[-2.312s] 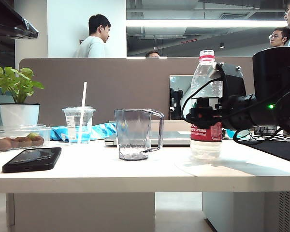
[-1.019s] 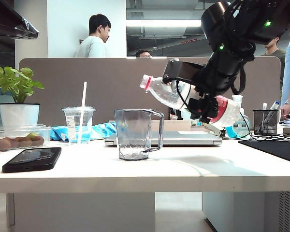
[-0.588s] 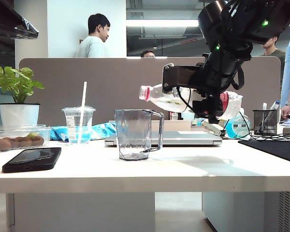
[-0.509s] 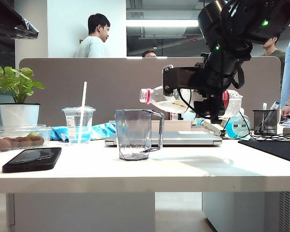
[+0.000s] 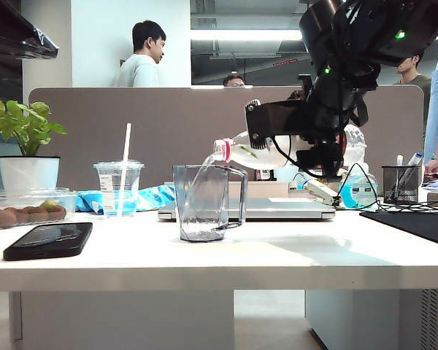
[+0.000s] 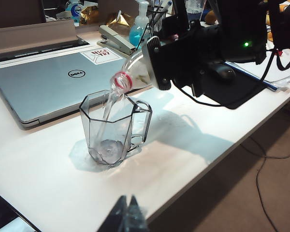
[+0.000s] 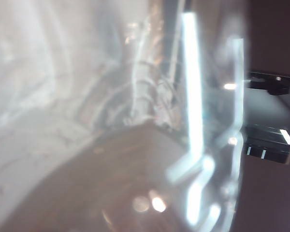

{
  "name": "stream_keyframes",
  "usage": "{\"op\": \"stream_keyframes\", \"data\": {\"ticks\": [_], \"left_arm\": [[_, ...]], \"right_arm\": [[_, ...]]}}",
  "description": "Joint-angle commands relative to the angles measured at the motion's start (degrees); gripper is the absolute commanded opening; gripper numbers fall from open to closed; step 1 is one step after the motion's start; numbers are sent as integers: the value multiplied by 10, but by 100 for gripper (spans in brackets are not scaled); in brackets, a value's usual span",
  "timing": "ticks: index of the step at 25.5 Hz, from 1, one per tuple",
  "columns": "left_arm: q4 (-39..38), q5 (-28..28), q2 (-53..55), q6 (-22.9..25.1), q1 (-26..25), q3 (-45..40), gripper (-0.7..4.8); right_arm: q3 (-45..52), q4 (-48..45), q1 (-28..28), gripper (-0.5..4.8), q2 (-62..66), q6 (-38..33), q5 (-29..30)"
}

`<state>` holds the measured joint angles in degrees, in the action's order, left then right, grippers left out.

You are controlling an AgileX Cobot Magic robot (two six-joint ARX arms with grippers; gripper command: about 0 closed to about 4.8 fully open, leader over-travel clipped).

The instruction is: Pick up the mineral water bottle on the table and pour water into the mug until it's half full.

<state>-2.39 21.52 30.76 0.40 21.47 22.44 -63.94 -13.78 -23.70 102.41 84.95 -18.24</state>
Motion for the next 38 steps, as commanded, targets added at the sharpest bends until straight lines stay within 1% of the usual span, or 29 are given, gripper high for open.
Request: {"op": "stream_keyframes", "data": {"ticks": [1, 3, 4, 8, 12, 22, 38], "left_arm": [[5, 3, -1, 0, -1, 4, -4], [5, 3, -1, 0, -1, 4, -4], [5, 3, -1, 0, -1, 4, -4], [5, 3, -1, 0, -1, 4, -4], [5, 3, -1, 0, -1, 4, -4], [5, 3, -1, 0, -1, 4, -4], [5, 3, -1, 0, -1, 4, -4]], "right_arm": [[-5, -64, -1, 274, -6, 25, -3], [-5, -76, -1, 274, -6, 48, -4], [-6, -79, -1, 274, -6, 64, -13], [-6, -80, -1, 274, -6, 73, -15], [-6, -81, -1, 274, -6, 99, -16], [-6, -92, -1, 274, -6, 101, -26], [-6, -92, -1, 274, -6, 100, -26]]}}
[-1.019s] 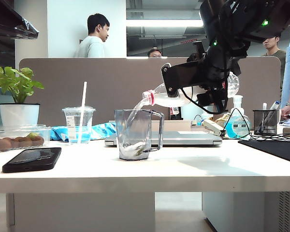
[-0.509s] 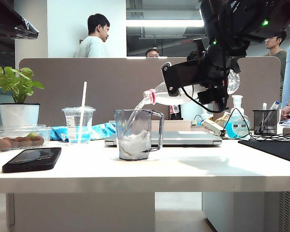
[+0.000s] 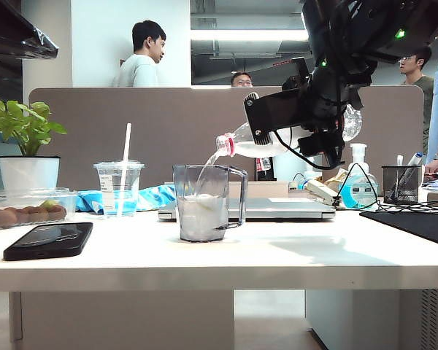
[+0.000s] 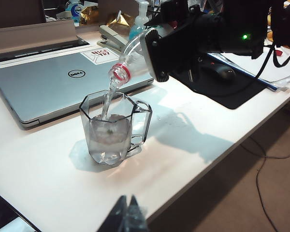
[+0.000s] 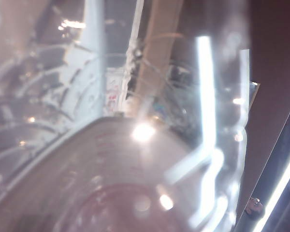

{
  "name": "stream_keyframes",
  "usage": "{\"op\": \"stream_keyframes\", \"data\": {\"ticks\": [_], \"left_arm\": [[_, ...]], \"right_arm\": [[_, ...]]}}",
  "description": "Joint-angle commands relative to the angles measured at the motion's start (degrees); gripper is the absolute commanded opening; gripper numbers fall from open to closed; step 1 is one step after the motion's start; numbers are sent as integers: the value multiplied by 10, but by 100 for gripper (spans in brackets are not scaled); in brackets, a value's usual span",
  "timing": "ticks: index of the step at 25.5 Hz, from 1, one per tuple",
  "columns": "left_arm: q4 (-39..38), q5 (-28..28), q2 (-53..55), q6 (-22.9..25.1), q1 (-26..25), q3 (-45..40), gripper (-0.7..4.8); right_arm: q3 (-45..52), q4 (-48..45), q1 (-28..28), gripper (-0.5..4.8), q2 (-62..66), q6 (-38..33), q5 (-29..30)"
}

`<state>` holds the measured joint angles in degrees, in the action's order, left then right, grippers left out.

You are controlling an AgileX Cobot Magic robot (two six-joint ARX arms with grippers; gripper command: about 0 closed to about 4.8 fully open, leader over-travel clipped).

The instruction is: Pick up the mineral water bottle on the table and pour water into the mug until it's half full.

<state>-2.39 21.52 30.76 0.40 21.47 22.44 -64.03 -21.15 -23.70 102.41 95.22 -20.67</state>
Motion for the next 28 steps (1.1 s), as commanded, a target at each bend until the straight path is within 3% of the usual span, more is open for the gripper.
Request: {"op": "stream_keyframes", "data": {"ticks": [1, 8, 10, 18, 21, 23, 28], "left_arm": [[5, 3, -1, 0, -1, 4, -4], [5, 3, -1, 0, -1, 4, -4], [5, 3, -1, 0, -1, 4, -4], [5, 3, -1, 0, -1, 4, -4], [5, 3, -1, 1, -1, 4, -4], [6, 2, -1, 4, -1, 4, -4], [7, 2, -1, 4, -1, 4, -4]], "right_arm": [[-5, -19, -1, 274, -6, -2, -2], [-5, -18, -1, 274, -6, -49, -2], [-5, -18, -1, 274, -6, -130, 0], [-3, -9, -3, 274, -7, -345, 42], [-3, -10, -4, 274, -7, -490, 71], [6, -22, -1, 274, -8, -659, 105], [110, -220, 11, 273, -7, -858, 158]]}}
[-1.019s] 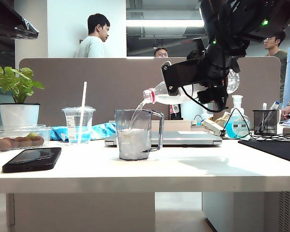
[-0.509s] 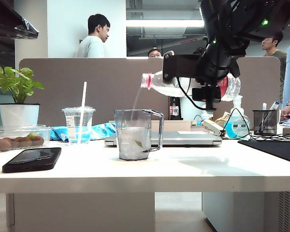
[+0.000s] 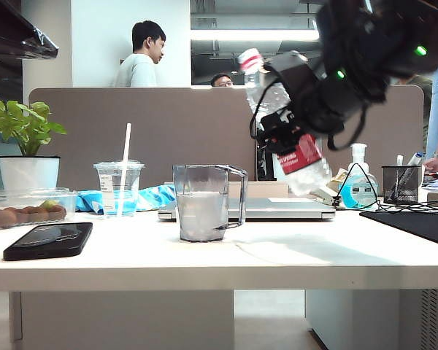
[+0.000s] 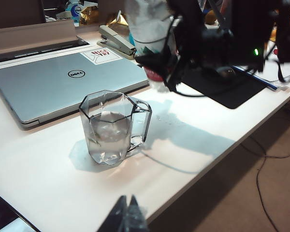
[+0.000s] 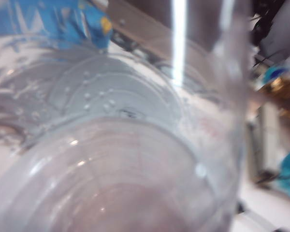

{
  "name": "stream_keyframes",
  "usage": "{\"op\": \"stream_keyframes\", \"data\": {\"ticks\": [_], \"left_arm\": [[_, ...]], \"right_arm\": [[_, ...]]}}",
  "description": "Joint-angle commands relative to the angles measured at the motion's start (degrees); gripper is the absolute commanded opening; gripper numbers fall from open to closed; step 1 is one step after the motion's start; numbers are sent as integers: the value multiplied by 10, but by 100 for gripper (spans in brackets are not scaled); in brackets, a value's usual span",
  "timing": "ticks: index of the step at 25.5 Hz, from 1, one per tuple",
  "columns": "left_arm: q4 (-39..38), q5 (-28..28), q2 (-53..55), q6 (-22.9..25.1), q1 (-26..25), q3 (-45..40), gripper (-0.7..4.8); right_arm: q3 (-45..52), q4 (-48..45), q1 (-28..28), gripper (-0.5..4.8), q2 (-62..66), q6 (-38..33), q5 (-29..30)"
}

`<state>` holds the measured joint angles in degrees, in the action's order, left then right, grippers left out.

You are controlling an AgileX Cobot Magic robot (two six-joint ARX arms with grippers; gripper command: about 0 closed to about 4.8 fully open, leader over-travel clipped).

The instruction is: Pick up the mineral water bottle on the table and pour water into the mug until it's half full.

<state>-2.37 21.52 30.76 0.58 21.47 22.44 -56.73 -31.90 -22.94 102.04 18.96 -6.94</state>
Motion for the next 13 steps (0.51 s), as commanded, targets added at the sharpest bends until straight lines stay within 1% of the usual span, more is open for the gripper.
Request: {"op": "stream_keyframes", "data": {"ticks": [1, 5, 6, 13], "left_arm": [[7, 2, -1, 3, -1, 4, -4], [7, 3, -1, 3, -1, 4, -4], [8, 2, -1, 3, -1, 4, -4], [7, 2, -1, 3, -1, 4, -4]], "right_arm": [[54, -146, 5, 273, 0, -117, 23], [117, -299, 15, 273, 32, -189, 33], [123, -320, 18, 273, 47, -205, 36], [123, -368, 18, 274, 109, -220, 47]]}}
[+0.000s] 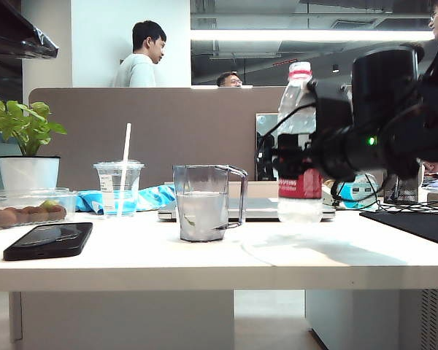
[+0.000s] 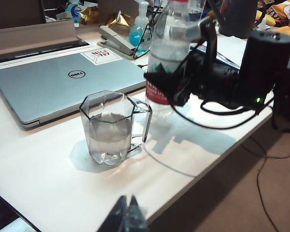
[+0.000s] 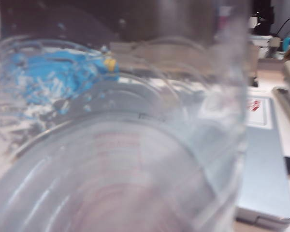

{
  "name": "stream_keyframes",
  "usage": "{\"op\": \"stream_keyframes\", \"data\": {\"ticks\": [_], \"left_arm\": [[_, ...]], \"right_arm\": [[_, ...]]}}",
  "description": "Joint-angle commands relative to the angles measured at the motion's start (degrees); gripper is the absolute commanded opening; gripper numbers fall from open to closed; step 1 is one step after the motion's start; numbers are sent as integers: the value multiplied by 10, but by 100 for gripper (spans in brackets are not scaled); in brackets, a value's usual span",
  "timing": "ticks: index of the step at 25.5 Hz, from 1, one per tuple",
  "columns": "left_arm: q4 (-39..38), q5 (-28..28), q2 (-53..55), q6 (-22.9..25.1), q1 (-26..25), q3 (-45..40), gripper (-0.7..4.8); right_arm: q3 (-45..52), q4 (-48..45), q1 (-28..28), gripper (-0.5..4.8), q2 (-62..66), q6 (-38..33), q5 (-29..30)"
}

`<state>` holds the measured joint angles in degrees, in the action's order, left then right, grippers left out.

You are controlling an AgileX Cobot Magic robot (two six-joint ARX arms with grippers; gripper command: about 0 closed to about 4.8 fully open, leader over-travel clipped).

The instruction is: Pick up the mineral water bottle on the table and pour water into the mug until it's half full.

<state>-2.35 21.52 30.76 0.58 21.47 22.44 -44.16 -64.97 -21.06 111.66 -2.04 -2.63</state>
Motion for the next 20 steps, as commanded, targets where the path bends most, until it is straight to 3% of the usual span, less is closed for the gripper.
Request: {"op": "stream_keyframes", "data": {"ticks": [1, 4, 6, 11, 20], "left_arm": [[7, 2, -1, 3, -1, 4, -4], [7, 2, -1, 3, -1, 4, -4], [7, 3, -1, 3, -1, 4, -4], [7, 2, -1, 3, -1, 4, -4], [7, 3, -1, 3, -1, 4, -4]], "right_arm": [[-3, -39, -1, 274, 18, -10, 4], [-3, -39, -1, 295, 29, -9, 5], [-3, -39, 0, 375, 32, -9, 14], [-2, -41, 0, 479, 32, -6, 13], [62, -47, -1, 479, -27, 41, 13]]}}
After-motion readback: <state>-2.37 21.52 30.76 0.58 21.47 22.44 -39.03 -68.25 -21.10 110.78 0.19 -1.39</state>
